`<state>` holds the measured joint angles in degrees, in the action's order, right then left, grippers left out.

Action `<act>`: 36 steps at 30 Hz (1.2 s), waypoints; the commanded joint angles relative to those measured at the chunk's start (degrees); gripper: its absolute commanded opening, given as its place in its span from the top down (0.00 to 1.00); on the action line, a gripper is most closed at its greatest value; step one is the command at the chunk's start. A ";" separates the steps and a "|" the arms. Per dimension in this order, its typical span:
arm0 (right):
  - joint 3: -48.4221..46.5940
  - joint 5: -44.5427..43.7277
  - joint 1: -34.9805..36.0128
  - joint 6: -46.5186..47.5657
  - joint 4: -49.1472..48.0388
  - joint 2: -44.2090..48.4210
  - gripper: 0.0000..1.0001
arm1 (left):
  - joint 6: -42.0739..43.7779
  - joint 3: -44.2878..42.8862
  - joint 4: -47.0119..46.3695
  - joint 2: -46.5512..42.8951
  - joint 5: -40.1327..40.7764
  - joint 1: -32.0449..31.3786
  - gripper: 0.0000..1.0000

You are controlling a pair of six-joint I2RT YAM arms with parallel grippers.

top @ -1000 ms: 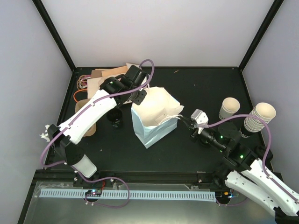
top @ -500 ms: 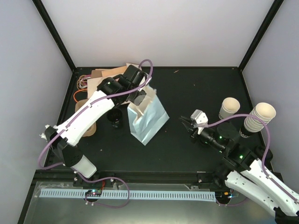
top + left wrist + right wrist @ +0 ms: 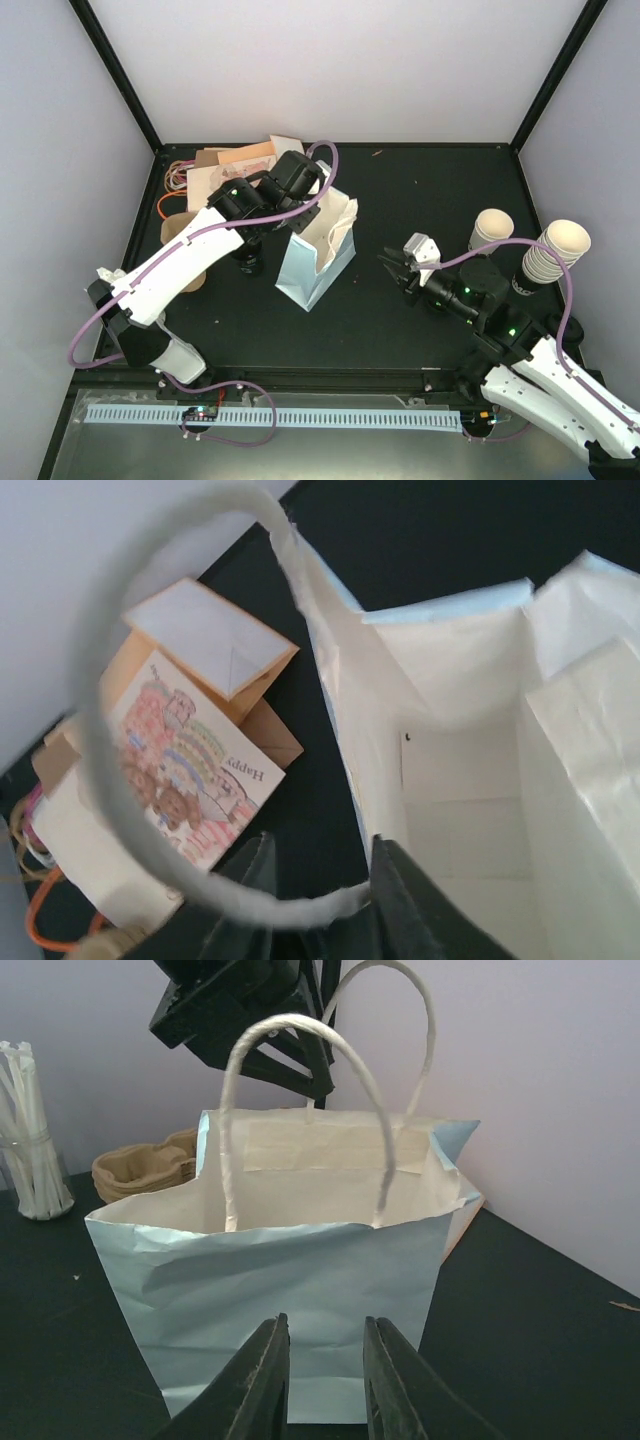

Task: Pack the takeout coffee

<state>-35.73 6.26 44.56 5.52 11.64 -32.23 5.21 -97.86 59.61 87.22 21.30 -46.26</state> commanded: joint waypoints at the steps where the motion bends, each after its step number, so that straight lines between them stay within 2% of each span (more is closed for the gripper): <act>1: -2.06 -0.32 0.35 -1.16 -0.29 0.49 0.75 | -4.27 -1.00 0.35 -0.88 4.70 0.09 0.66; 4: -2.05 -0.45 0.33 -1.13 -0.11 0.85 0.75 | -7.19 -1.29 0.09 -1.78 3.87 0.20 0.56; 10: -2.04 -1.05 0.34 -1.48 0.40 1.20 0.75 | -11.10 -0.25 -0.31 -5.07 2.73 0.37 0.44; 16: -1.09 -1.76 0.31 -1.32 -0.01 2.01 0.75 | -13.50 5.07 -2.44 -10.58 0.39 0.42 0.26; 21: -0.21 -2.70 0.31 -1.40 -0.26 2.42 0.75 | -15.57 9.71 -3.92 -14.35 -1.67 0.92 0.02; 25: 0.38 -2.91 0.35 -1.67 -0.87 2.25 0.74 | -16.33 12.18 -6.23 -16.50 -7.95 2.66 0.01; 36: 0.29 -2.91 0.36 -2.45 -0.93 1.32 0.74 | -14.83 10.04 -8.38 -11.73 -15.11 4.38 0.01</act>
<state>-35.86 4.40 44.56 4.03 12.01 -30.94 -10.13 -85.34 53.65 72.82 11.53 -42.30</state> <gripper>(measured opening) 0.260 0.988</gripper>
